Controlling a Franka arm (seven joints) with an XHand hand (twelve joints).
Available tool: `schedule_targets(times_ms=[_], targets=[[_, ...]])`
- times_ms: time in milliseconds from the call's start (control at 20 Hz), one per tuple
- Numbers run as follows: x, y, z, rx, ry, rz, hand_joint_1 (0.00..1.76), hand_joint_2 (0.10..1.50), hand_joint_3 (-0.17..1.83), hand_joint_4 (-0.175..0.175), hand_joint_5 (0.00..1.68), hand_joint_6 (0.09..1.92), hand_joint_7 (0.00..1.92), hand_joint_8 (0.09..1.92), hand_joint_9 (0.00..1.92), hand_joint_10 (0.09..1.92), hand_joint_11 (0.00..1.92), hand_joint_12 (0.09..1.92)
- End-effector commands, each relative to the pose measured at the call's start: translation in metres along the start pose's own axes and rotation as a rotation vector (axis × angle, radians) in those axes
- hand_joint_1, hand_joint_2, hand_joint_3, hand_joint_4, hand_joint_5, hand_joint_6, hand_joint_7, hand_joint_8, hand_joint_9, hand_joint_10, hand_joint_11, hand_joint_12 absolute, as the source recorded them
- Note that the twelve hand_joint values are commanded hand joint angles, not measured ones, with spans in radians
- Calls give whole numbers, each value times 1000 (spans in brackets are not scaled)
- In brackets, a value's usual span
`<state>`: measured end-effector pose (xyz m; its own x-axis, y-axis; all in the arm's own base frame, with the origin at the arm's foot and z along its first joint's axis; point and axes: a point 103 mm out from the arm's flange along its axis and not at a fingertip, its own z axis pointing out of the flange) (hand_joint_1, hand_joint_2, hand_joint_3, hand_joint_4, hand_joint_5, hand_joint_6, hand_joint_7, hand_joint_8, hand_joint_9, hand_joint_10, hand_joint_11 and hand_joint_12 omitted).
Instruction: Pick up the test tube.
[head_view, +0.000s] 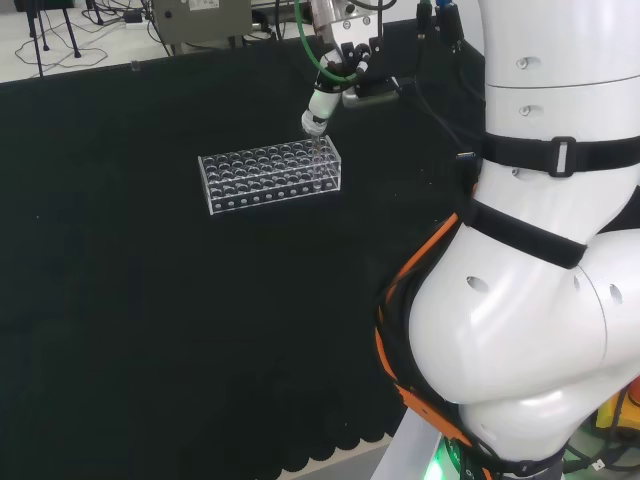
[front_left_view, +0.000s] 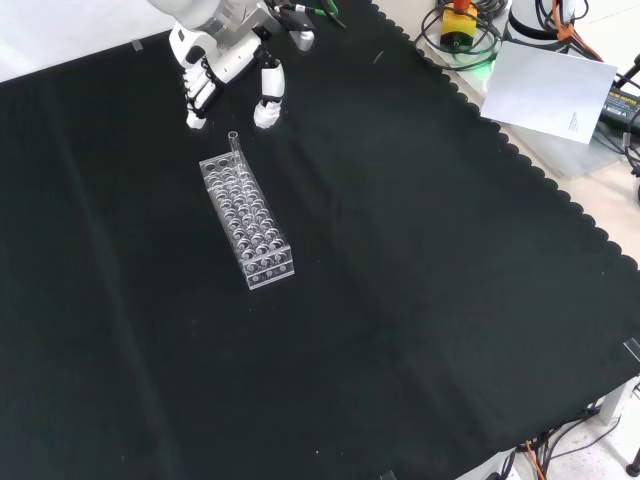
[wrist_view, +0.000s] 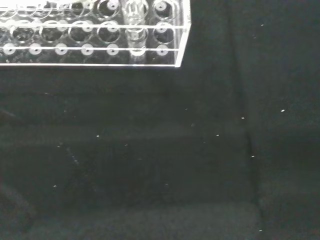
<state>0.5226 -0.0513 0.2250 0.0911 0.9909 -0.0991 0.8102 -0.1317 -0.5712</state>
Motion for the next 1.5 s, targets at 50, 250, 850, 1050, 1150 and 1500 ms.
schedule_targets(times_ms=[50,250,850,1050,1150,1500], targets=[[16,2,3,-32,62,-46,669,775,459,-83,235,129,62,923,26,1005,0,1364],[29,7,8,-54,59,-79,701,779,460,-91,276,139,144,949,83,1015,0,1419],[22,21,20,-9,-53,-23,785,777,471,-106,356,194,287,978,197,1016,0,1493],[26,22,22,-11,-57,-27,796,772,488,-110,356,236,335,972,233,1004,0,1509],[25,21,22,-26,-23,-32,806,765,506,-115,344,320,393,965,274,994,0,1529],[32,23,19,-93,68,-30,882,743,562,-151,427,724,688,960,569,931,206,1516]])
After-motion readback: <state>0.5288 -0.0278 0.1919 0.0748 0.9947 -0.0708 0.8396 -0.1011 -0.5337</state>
